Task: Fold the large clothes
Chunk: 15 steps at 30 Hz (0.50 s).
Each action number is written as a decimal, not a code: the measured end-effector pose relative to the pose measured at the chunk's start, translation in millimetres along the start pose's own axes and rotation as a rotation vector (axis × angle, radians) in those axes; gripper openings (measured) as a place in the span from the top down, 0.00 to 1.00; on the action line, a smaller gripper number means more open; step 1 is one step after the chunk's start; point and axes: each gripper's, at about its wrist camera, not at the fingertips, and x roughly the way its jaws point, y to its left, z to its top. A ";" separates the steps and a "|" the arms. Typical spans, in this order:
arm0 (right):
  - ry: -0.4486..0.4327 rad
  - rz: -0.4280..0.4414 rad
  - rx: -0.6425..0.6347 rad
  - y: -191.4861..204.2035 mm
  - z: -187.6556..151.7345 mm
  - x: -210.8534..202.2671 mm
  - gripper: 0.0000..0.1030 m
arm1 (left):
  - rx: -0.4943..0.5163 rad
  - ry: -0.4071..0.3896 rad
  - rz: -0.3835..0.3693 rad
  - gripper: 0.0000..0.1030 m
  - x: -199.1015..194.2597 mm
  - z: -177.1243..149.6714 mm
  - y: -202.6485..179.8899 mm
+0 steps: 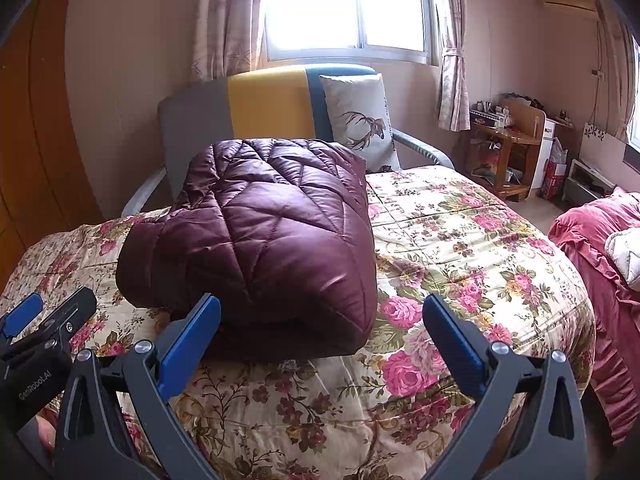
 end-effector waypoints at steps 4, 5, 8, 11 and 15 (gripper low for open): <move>0.003 0.000 0.002 0.0 -0.4 0.8 0.02 | -0.005 0.002 -0.002 0.04 0.3 -0.3 0.0; 0.004 0.000 0.004 -0.2 -0.7 1.0 0.02 | -0.005 0.004 -0.003 0.04 0.5 -0.8 0.2; 0.004 -0.002 -0.003 0.5 -1.0 1.2 0.02 | -0.002 0.006 -0.003 0.04 0.8 -2.0 1.1; 0.007 0.000 -0.005 -0.1 -0.7 2.4 0.02 | -0.001 0.006 -0.004 0.04 1.0 -2.7 1.3; 0.008 0.003 -0.009 0.1 -0.8 2.1 0.02 | -0.002 0.007 -0.003 0.04 0.3 -3.9 2.8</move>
